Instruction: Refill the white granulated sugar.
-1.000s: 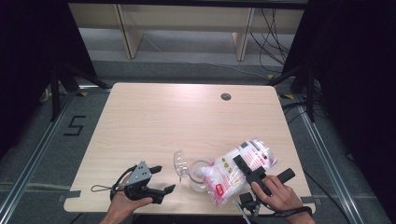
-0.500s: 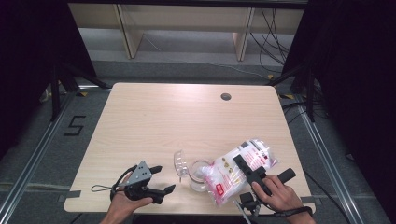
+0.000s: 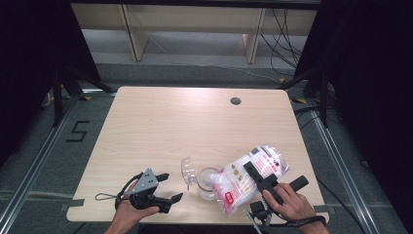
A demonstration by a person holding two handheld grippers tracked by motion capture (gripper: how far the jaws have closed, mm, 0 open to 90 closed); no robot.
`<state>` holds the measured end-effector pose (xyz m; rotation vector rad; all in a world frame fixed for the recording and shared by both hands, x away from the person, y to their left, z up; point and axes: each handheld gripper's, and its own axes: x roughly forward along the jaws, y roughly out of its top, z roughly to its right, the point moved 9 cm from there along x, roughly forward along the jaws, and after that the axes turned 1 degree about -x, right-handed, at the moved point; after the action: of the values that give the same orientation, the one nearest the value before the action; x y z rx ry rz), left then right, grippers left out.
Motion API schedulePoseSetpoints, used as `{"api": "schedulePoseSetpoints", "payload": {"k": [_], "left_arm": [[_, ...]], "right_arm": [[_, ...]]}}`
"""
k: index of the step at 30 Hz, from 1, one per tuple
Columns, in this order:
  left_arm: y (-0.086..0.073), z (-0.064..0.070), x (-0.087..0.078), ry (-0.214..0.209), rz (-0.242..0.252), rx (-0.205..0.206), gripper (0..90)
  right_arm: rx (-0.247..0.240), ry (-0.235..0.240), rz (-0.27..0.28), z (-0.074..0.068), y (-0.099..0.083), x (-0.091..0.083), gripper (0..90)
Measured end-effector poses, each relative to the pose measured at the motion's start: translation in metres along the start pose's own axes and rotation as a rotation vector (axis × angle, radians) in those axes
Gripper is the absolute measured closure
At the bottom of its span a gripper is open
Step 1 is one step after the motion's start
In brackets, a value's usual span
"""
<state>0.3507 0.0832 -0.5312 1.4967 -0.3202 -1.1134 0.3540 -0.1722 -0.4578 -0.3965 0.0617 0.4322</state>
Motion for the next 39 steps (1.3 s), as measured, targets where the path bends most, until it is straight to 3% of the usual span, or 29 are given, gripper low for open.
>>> {"api": "schedulePoseSetpoints", "payload": {"k": [2, 3, 4, 9, 22, 26, 36, 37, 39], "left_arm": [[-0.0007, -0.0011, 0.0002, -0.009, -0.008, 0.023, 16.0], [-0.0012, 0.0003, 0.0012, -0.006, -0.004, -0.009, 16.0], [-0.0011, 0.0005, 0.0011, -0.008, -0.004, -0.006, 16.0], [-0.0003, -0.0004, 0.0000, -0.003, -0.002, 0.009, 16.0], [-0.0006, -0.0017, -0.0005, -0.004, -0.008, 0.024, 16.0], [-0.0007, -0.0018, -0.0005, -0.005, -0.008, 0.023, 16.0], [-0.0008, -0.0020, -0.0005, -0.005, -0.009, 0.024, 16.0], [-0.0013, -0.0011, -0.0004, -0.001, -0.008, 0.002, 16.0], [-0.0011, -0.0010, -0.0004, -0.002, -0.007, 0.003, 16.0]], "right_arm": [[-0.005, 0.004, 0.004, -0.0006, 0.0001, 0.0000, 55.0], [-0.004, 0.006, 0.006, -0.0008, 0.0001, -0.0001, 55.0], [0.012, 0.006, 0.002, -0.0014, 0.0000, -0.0003, 55.0], [-0.011, -0.003, 0.004, -0.0002, -0.0005, 0.0002, 55.1], [0.003, 0.002, -0.009, -0.0003, -0.0023, -0.0015, 55.3], [-0.029, 0.005, -0.009, -0.0001, -0.0033, -0.0013, 55.3], [-0.046, 0.024, -0.011, 0.0014, -0.0033, -0.0019, 55.4], [-0.045, 0.028, -0.011, 0.0015, -0.0033, -0.0019, 55.5], [-0.048, 0.028, -0.011, 0.0020, -0.0029, -0.0022, 55.5]]}}
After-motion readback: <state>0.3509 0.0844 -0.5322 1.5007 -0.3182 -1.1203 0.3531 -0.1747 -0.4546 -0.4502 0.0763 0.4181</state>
